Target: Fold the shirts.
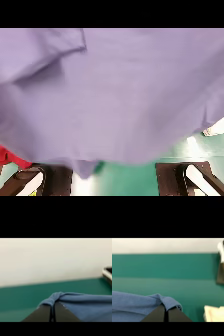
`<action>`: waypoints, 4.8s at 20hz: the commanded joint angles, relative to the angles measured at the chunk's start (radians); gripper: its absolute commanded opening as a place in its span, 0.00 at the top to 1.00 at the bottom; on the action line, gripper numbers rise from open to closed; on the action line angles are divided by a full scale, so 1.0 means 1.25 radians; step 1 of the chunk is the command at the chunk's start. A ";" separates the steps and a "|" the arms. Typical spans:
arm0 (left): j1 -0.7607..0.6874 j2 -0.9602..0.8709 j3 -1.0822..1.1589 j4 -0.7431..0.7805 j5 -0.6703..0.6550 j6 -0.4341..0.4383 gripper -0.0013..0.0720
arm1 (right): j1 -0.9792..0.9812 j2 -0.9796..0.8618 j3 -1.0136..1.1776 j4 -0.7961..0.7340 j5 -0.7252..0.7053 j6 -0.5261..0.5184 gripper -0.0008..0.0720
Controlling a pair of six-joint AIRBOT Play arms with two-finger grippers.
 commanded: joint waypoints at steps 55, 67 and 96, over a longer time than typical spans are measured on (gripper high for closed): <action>-0.035 0.000 -1.203 -0.161 -0.046 -0.036 0.26 | 0.230 -0.123 -0.596 -0.167 -0.178 0.002 0.44; -0.094 0.053 -1.132 -0.159 -0.040 -0.047 0.95 | 0.099 -0.082 -0.752 -0.293 0.002 -0.012 0.44; -0.093 0.213 -0.942 -0.067 -0.137 -0.063 0.95 | 0.071 0.139 -0.906 -0.319 0.046 -0.009 0.97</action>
